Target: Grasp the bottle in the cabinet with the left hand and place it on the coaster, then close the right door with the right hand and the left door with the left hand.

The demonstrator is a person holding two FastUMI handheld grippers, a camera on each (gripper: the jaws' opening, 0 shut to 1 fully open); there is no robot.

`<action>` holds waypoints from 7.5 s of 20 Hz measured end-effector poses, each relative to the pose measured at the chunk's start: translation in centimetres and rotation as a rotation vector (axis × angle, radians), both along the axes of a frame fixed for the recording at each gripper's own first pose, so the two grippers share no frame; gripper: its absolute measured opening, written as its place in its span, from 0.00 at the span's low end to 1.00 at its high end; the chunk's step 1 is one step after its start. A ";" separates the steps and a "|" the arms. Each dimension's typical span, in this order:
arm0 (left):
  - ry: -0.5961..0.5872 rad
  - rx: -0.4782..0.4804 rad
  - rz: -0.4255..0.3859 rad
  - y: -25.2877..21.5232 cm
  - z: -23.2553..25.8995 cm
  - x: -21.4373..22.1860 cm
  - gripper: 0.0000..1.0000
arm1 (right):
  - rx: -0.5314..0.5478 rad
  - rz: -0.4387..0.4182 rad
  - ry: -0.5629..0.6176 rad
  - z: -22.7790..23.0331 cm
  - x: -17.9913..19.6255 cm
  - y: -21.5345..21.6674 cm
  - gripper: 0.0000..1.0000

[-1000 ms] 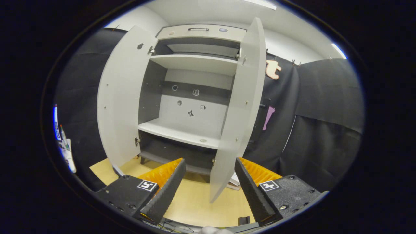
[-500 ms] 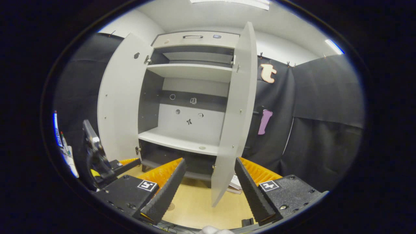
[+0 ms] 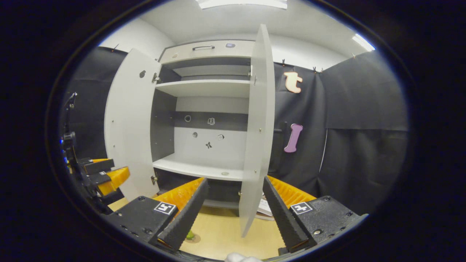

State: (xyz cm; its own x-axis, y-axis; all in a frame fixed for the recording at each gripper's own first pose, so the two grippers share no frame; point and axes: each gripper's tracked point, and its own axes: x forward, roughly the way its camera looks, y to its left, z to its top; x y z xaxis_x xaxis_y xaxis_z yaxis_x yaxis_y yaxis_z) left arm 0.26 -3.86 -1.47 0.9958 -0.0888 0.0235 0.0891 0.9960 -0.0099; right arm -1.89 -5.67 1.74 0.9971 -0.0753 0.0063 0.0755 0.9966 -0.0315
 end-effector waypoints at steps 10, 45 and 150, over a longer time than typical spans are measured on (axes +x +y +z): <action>0.031 -0.038 0.080 5.1 -0.2 -2.5 0.96 | -0.063 -0.111 -0.056 4.5 -0.2 -7.3 0.99; 0.073 -0.060 0.160 5.3 0.5 -5.8 0.96 | -0.032 -0.025 0.015 5.0 8.8 -7.0 0.96; -0.059 0.009 0.026 2.8 9.7 1.2 0.96 | 0.053 0.040 -0.010 2.6 -1.1 -1.1 0.97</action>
State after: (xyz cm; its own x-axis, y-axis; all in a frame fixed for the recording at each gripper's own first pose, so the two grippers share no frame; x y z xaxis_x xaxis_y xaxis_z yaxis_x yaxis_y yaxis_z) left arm 1.46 -1.01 8.21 0.9946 -0.0637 0.0820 0.0637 0.9980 0.0037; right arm -3.03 -6.74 4.31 0.9993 -0.0356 0.0134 0.0353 0.9991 0.0224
